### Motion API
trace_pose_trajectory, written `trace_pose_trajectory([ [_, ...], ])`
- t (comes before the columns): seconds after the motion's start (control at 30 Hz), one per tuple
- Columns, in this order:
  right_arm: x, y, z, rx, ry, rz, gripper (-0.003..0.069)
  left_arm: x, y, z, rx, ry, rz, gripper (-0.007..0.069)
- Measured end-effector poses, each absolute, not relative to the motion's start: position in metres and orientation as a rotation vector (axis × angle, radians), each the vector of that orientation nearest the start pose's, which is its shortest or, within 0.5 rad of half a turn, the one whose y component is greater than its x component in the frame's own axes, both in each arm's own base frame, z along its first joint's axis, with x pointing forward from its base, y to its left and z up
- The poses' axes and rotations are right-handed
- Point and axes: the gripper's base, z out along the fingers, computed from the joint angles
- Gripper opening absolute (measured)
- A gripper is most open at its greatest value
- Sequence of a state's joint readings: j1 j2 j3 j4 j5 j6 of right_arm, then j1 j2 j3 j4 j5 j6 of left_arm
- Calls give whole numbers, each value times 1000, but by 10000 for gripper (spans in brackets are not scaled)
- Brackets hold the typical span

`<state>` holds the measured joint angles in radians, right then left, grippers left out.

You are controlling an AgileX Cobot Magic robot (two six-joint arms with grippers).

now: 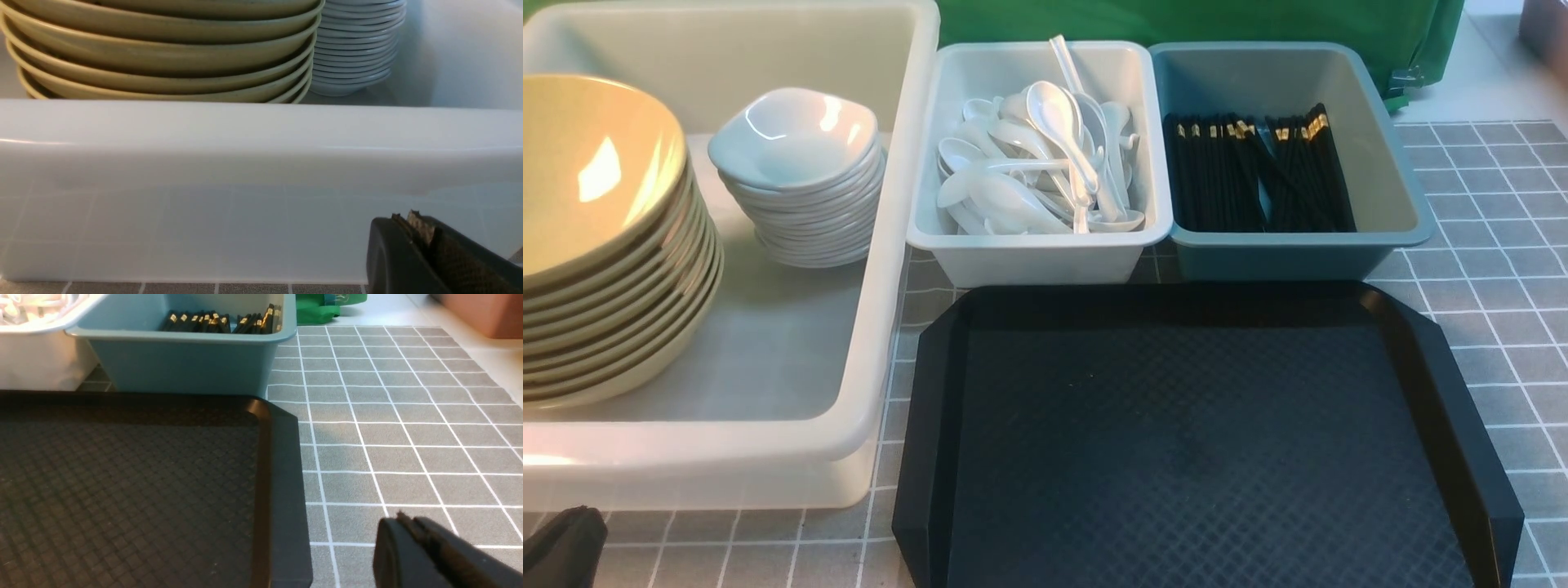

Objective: On grey table put chopsticks spoon bowls plates into blue grey white boxes.

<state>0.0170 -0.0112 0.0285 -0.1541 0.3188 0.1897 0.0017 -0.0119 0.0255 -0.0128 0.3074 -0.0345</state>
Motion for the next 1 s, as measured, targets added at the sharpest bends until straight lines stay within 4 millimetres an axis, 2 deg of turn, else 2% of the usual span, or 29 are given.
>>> trace_pose_trajectory([
  [1.0,54,-3,176,58,1815,-1,86,54,0,178,-42,1803,-36,-11],
])
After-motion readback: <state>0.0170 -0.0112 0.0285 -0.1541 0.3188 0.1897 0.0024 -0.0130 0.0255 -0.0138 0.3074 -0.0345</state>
